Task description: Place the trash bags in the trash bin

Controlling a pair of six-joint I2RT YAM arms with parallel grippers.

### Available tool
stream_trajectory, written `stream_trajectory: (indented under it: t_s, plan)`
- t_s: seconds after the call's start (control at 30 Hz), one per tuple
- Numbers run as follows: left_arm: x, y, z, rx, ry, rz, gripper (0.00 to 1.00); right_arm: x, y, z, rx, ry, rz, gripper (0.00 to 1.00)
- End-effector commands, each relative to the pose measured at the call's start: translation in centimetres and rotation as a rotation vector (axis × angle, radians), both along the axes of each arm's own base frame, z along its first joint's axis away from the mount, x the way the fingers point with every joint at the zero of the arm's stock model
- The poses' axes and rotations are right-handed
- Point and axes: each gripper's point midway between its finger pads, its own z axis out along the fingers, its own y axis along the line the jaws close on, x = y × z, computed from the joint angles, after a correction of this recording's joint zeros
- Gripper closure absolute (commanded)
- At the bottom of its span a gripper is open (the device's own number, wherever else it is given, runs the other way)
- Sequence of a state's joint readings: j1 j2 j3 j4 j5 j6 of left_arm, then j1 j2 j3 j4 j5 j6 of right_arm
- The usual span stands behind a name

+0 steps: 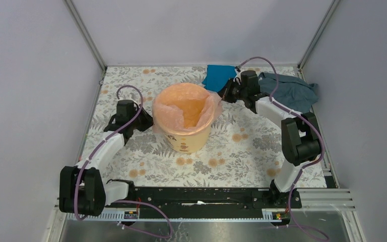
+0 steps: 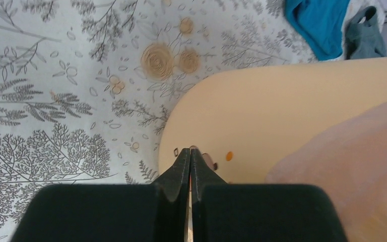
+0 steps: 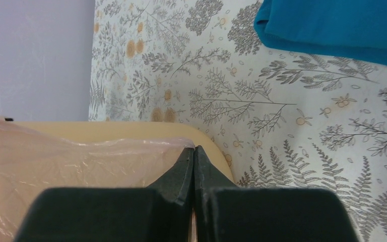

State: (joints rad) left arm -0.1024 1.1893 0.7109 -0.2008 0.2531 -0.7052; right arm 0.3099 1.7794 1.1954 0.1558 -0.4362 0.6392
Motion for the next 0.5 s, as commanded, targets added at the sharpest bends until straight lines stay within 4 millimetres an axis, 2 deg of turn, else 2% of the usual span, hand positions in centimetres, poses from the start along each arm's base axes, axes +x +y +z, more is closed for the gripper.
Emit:
stream_trajectory:
  t_s: [0.0, 0.13, 0.3, 0.4, 0.47]
  plan:
    - [-0.3, -0.4, -0.5, -0.038, -0.007, -0.018, 1.0, -0.7, 1.4, 4.0, 0.009, -0.095, 0.031, 1.0]
    - [-1.0, 1.3, 1.8, 0.003, -0.039, 0.032, 1.0, -0.6, 0.6, 4.7, -0.039, -0.118, 0.017, 1.0]
    - [-3.3, 4.8, 4.9, 0.097, -0.015, 0.175, 0.52, -0.4, -0.4, 3.4, -0.042, -0.09, 0.008, 1.0]
    - [-5.0, 7.4, 6.8, 0.169, -0.026, 0.293, 0.31, -0.4, -0.7, 3.2, -0.035, -0.091, 0.004, 1.0]
    - [-5.7, 8.4, 8.5, 0.198, -0.055, 0.332, 0.21, -0.4, -0.5, 3.3, -0.03, -0.091, 0.012, 1.0]
